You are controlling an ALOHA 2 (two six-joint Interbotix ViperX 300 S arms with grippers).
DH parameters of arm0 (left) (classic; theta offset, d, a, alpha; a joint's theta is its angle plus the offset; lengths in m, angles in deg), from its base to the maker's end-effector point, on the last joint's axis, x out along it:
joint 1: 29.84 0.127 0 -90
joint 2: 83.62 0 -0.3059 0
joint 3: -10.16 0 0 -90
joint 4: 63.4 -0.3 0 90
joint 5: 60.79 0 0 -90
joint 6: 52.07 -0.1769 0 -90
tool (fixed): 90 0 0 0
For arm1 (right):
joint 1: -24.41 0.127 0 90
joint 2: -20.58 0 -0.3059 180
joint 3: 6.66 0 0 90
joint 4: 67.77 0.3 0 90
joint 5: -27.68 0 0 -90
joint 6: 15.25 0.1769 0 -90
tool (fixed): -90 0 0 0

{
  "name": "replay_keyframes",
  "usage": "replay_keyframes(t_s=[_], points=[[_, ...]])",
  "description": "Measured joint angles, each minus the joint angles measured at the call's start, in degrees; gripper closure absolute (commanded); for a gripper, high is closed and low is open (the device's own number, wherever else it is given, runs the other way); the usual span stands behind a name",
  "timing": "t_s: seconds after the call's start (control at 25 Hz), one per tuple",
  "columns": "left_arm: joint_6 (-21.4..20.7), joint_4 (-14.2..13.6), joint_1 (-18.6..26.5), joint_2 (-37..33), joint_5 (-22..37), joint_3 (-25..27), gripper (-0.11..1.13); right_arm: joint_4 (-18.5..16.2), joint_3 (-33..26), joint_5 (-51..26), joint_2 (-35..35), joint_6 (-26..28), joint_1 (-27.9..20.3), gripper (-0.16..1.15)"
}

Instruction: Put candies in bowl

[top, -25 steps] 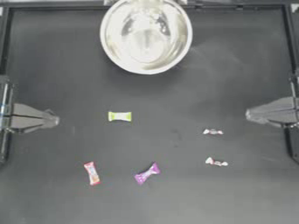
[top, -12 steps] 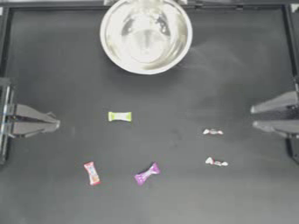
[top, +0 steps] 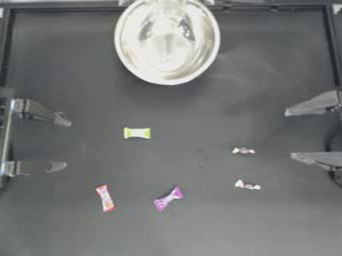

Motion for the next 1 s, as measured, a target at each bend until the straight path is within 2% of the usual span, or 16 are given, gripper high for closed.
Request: replay_keyframes(t_s=[0.16, 0.48, 0.6, 0.8, 1.0], points=[[0.0, -0.7, -1.0, 6.8, 11.4, -4.6, 0.0, 0.8, 0.0, 0.0, -0.1, -0.1, -0.2, -0.01], [0.0, -1.9, -6.2, 18.4, 21.9, -11.9, 0.0, 1.5, 0.0, 0.0, -0.1, -0.1, -0.8, -0.01], [-0.1, -2.2, -6.6, 22.1, 23.6, -12.8, 0.0, 1.8, 0.0, 0.0, 0.0, 0.0, -0.9, -0.01], [-0.1, -5.0, -8.1, 27.4, 24.0, -13.9, 0.0, 2.3, 0.1, 0.0, 0.0, 0.0, -1.0, -0.01], [-0.3, -6.1, -9.6, 32.7, 24.1, -15.3, 0.02, 2.6, 0.0, 0.0, -0.1, 0.0, -1.0, -0.01]])
